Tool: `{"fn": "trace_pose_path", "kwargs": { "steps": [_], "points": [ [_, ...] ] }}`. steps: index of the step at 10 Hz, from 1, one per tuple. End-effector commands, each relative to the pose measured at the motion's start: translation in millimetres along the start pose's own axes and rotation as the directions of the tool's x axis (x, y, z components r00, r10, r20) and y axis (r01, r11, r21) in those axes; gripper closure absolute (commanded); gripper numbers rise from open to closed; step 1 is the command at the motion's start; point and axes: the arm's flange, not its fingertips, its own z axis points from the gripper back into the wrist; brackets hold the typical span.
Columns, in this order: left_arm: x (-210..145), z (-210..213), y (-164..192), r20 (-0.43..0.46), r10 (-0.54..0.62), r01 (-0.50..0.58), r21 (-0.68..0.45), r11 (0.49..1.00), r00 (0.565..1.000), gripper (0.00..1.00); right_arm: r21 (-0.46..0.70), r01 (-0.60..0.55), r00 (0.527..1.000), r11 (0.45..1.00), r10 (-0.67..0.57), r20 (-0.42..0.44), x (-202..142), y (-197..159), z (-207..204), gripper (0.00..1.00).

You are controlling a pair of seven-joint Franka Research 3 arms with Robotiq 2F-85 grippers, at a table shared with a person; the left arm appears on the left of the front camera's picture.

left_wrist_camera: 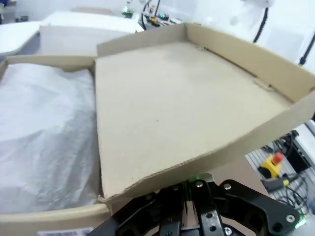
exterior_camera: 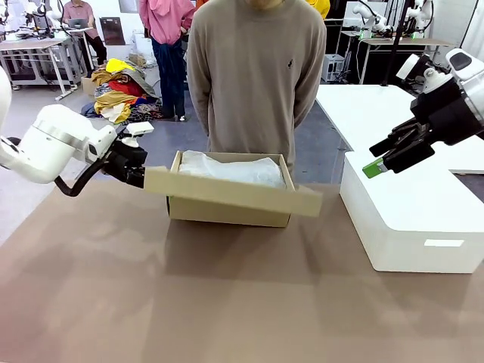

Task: Pack the shoes into the box.
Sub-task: Close the Shoes Box.

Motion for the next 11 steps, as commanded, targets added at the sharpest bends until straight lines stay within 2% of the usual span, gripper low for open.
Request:
{"fn": "trace_pose_path", "kwargs": {
  "steps": [1,5,8,9,10,11],
  "points": [
    [12,0,-11,0.075,0.039,-0.042,0.033,0.999,0.996,1.00,0.013,-0.006,1.000,1.000,0.005,0.017,0,-1,0,0.00],
    [24,7,-32,0.176,0.091,-0.107,0.082,0.991,0.980,1.00,0.013,-0.006,1.000,1.000,0.005,0.017,0,-1,0,0.00],
    [33,3,-44,0.093,0.032,-0.062,0.340,0.938,0.995,1.00,0.013,-0.006,1.000,1.000,0.005,0.017,0,-1,0,0.00],
    [36,1,-45,0.026,0.051,-0.057,0.410,0.910,0.998,1.00,0.013,-0.006,1.000,1.000,0.005,0.017,0,-1,0,0.00],
    [37,1,-44,-0.020,0.066,-0.050,0.447,0.893,0.998,1.00,0.013,-0.006,1.000,1.000,0.005,0.017,0,-1,0,0.00],
    [38,3,-43,-0.017,0.081,-0.066,0.439,0.896,0.997,1.00,0.013,-0.006,1.000,1.000,0.005,0.017,0,-1,0,0.00]
  ]
}}
